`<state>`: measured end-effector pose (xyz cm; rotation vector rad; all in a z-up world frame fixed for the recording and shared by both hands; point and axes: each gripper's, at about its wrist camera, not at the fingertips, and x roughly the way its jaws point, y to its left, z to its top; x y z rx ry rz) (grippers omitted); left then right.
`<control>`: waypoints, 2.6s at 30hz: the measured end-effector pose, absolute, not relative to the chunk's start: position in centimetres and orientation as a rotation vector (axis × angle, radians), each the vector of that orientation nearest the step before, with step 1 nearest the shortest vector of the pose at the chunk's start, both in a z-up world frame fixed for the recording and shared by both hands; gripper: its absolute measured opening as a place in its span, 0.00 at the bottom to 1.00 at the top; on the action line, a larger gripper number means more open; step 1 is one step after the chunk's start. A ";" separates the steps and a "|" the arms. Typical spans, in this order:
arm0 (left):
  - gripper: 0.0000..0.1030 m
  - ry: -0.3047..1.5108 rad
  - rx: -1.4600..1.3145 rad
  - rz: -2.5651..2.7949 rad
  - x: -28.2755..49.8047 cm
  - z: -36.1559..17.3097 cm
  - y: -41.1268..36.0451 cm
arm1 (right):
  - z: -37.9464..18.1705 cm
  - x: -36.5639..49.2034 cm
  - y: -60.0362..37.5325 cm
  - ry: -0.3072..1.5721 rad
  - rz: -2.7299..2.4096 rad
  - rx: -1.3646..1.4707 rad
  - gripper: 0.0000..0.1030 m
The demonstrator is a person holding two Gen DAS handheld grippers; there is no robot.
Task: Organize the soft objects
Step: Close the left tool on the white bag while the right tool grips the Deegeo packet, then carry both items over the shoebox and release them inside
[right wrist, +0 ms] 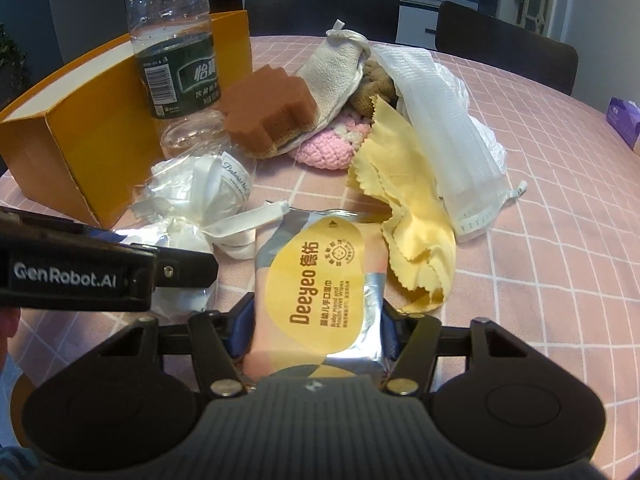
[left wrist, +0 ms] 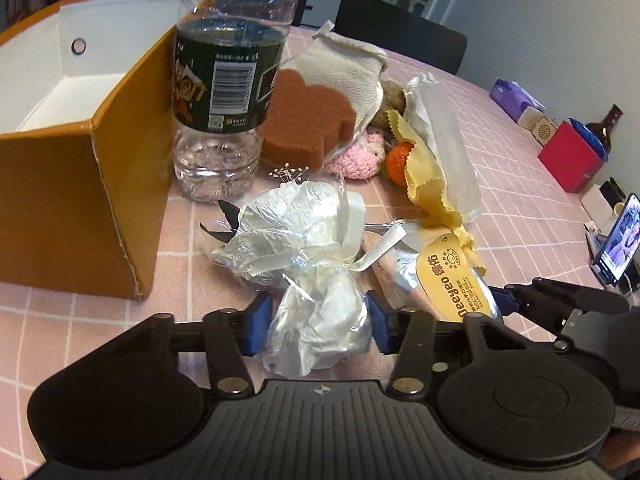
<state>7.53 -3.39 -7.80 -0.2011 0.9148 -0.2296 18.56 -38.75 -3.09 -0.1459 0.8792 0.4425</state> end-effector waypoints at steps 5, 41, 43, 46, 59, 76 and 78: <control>0.41 0.870 -0.182 -0.252 6.3 -6.7 -2.9 | -2.3 17.7 -39.1 0.882 0.471 -0.110 0.51; 0.40 0.527 -0.138 -0.223 -2.8 6.8 7.1 | 12.8 14.2 -33.6 0.606 0.844 -0.013 0.51; 0.40 0.519 -0.101 -0.204 -2.1 7.4 7.8 | 13.3 14.6 -31.7 0.604 0.874 -0.007 0.51; 0.40 0.534 -0.044 -0.157 -0.2 8.1 9.1 | 13.8 15.7 -28.7 0.601 0.891 -0.013 0.51; 0.40 0.991 0.021 -0.125 12.0 5.9 15.0 | 11.3 22.9 -16.4 0.812 0.801 -0.191 0.51; 0.40 1.164 0.458 -0.190 16.2 1.9 12.5 | 7.8 26.6 -12.3 0.952 0.782 -0.514 0.52; 0.41 1.166 0.477 -0.194 16.5 1.6 12.3 | 7.4 26.9 -11.9 0.957 0.782 -0.540 0.51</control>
